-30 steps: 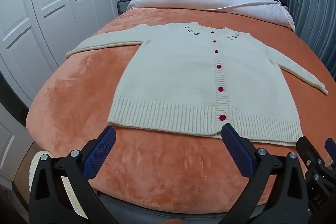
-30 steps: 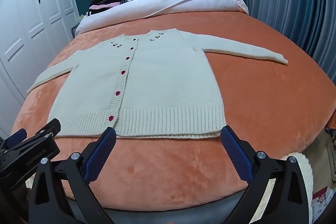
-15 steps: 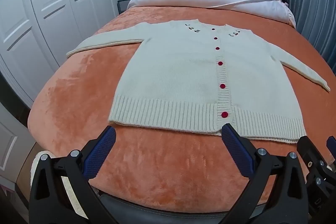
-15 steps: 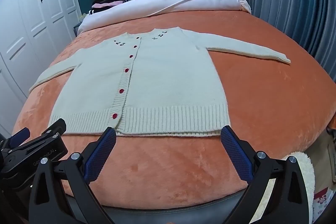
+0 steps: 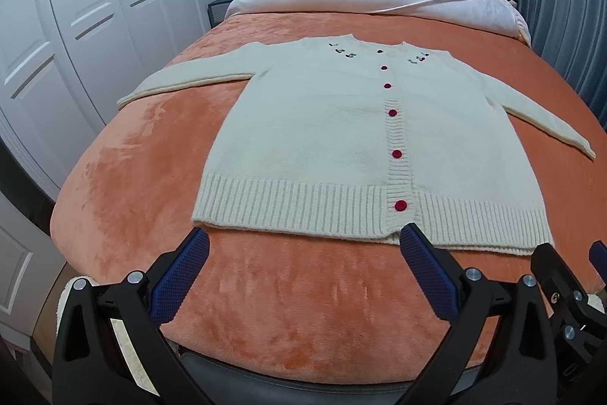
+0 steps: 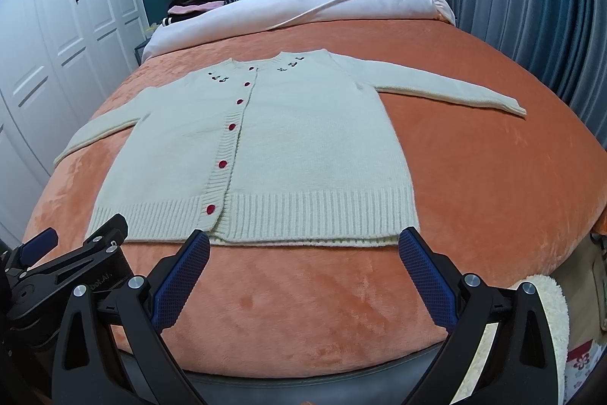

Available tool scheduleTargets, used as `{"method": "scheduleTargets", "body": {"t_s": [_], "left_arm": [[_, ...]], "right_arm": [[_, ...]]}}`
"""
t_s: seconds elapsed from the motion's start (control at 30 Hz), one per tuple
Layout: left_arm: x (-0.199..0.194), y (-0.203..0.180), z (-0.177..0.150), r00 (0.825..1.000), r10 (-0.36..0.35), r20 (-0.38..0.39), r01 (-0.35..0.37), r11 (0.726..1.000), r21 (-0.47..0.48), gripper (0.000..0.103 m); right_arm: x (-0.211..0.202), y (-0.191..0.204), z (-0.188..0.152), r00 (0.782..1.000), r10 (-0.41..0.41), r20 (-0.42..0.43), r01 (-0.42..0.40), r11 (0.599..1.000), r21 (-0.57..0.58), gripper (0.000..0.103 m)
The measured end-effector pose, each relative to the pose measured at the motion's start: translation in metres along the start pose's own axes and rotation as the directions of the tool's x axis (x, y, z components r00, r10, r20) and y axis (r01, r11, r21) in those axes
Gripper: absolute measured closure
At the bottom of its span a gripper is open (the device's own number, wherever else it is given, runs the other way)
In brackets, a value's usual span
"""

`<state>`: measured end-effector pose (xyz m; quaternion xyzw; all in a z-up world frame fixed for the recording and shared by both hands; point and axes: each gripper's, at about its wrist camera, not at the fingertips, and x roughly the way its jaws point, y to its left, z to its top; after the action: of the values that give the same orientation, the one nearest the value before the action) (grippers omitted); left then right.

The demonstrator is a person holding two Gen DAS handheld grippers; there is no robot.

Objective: Fold small clothes

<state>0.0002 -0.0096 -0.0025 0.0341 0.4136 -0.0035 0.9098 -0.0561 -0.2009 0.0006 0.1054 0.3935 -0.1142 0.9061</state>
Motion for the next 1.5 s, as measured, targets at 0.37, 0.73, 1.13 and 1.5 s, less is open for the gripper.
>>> {"method": "scheduleTargets", "body": {"t_s": [0.37,0.73,1.13,1.5], "left_arm": [[-0.0014,-0.0043,-0.0009,1.000,-0.003,-0.001,0.003,1.000,0.011,0.005],[-0.0005,-0.0056,-0.0021,1.000,-0.004,-0.005,0.004,1.000,0.016,0.005],[0.0002,-0.0045,-0.0024,1.000,-0.004,-0.005,0.004,1.000,0.017,0.005],[0.0013,-0.0038,-0.0024,1.000,-0.001,-0.007,0.001,1.000,0.018,0.005]], "right_arm": [[0.0001,0.0008,0.0001,1.000,0.003,-0.002,-0.003,1.000,0.003,0.005],[-0.0008,0.0004,0.0004,1.000,0.010,-0.005,-0.010,1.000,0.010,0.005],[-0.0007,0.0002,0.0002,1.000,0.011,-0.006,-0.011,1.000,0.011,0.005],[0.0010,0.0001,-0.0001,1.000,0.011,-0.012,-0.011,1.000,0.015,0.005]]}}
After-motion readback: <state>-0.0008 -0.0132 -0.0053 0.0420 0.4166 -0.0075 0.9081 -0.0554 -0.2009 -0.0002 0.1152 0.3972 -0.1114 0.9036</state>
